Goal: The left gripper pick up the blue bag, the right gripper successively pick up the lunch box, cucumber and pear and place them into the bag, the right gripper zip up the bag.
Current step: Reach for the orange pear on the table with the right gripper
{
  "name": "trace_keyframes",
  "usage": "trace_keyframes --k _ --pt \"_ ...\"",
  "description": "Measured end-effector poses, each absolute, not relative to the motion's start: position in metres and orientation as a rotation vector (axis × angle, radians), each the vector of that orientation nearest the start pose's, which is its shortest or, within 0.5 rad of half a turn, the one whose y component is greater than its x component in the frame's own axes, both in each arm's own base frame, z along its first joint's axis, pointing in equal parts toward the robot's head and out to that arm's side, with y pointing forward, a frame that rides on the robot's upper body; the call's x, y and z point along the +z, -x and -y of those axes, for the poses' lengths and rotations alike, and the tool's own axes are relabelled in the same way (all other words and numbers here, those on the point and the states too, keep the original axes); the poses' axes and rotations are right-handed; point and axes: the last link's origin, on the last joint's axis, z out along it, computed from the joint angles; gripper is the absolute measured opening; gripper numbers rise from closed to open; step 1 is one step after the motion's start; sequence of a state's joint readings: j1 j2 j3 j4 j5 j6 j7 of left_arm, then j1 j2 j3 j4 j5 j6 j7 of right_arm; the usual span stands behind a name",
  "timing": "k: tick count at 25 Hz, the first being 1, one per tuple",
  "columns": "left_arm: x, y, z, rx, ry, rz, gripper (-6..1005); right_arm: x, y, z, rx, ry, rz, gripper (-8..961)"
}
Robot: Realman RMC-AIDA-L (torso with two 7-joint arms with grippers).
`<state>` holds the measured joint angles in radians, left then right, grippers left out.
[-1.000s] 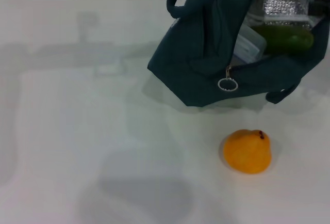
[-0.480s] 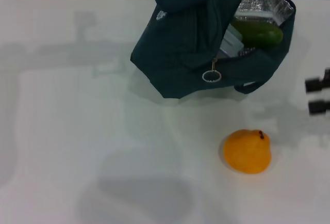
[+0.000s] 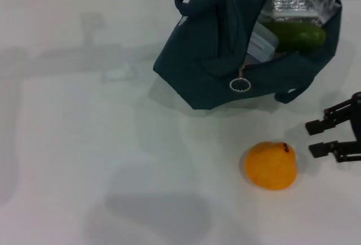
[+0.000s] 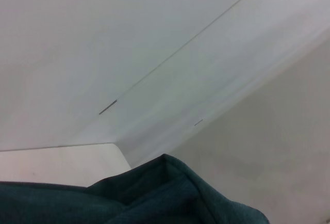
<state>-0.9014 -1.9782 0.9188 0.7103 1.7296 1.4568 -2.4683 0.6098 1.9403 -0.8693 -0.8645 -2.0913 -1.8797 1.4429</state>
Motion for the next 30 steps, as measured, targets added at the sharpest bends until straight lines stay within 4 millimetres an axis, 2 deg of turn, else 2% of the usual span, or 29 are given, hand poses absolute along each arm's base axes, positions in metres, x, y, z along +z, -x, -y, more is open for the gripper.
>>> trace_keyframes --k 5,17,30 --pt "0.036 0.099 -0.425 -0.972 2.648 1.508 46 0.041 -0.221 -0.333 0.33 3.158 -0.182 380" --pt "0.037 0.103 -0.424 -0.972 2.647 1.497 46 0.027 -0.211 -0.335 0.296 3.193 -0.144 363" --pt "0.037 0.103 -0.424 -0.97 2.653 1.494 46 0.022 -0.212 -0.337 0.274 3.185 -0.158 340"
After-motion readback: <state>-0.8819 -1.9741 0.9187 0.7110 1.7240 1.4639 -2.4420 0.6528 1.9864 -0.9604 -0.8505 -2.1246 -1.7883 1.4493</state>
